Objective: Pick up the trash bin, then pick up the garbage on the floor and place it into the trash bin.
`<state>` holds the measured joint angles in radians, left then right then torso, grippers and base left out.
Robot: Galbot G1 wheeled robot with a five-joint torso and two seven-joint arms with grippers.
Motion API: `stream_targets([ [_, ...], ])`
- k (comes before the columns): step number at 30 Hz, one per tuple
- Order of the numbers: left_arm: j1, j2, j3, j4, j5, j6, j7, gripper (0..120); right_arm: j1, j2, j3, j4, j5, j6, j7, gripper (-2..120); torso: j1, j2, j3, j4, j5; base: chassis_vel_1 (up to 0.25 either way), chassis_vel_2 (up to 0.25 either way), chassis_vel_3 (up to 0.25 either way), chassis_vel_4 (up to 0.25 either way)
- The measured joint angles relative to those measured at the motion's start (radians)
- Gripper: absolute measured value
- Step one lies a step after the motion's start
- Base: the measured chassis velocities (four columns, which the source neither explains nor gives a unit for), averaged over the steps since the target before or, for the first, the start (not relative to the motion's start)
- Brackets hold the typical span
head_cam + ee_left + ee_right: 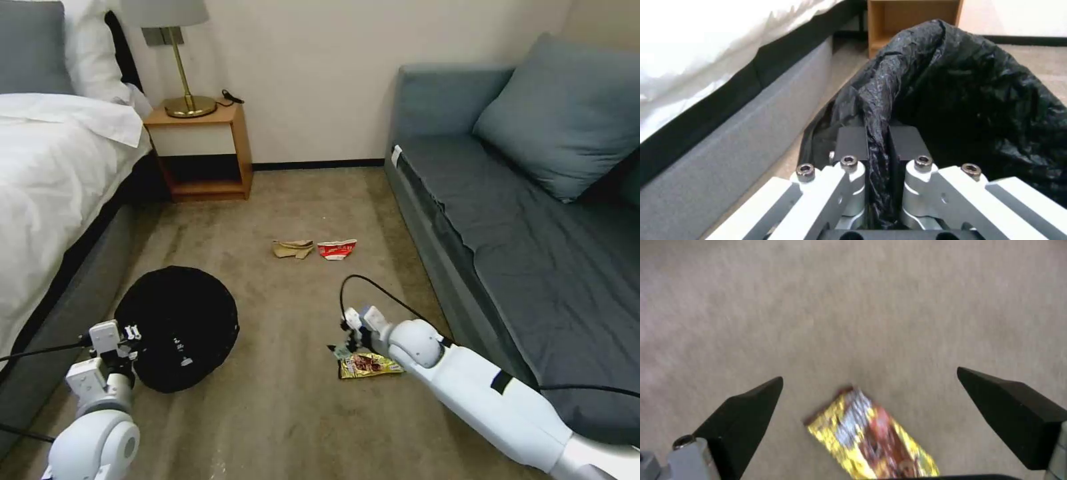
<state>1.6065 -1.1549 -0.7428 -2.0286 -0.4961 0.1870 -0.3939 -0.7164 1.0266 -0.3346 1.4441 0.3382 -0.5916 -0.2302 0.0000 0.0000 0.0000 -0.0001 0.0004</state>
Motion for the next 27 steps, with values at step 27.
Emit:
stream_targets([
  [27,0.032,-0.007,0.004,-0.005,0.029,-0.024,0.006,7,-0.04,0.094,0.129,-0.383,-0.201,0.077,-0.119,81,0.0,0.0,0.0,0.0001,-0.0004,0.0,0.0,0.0,0.0],
])
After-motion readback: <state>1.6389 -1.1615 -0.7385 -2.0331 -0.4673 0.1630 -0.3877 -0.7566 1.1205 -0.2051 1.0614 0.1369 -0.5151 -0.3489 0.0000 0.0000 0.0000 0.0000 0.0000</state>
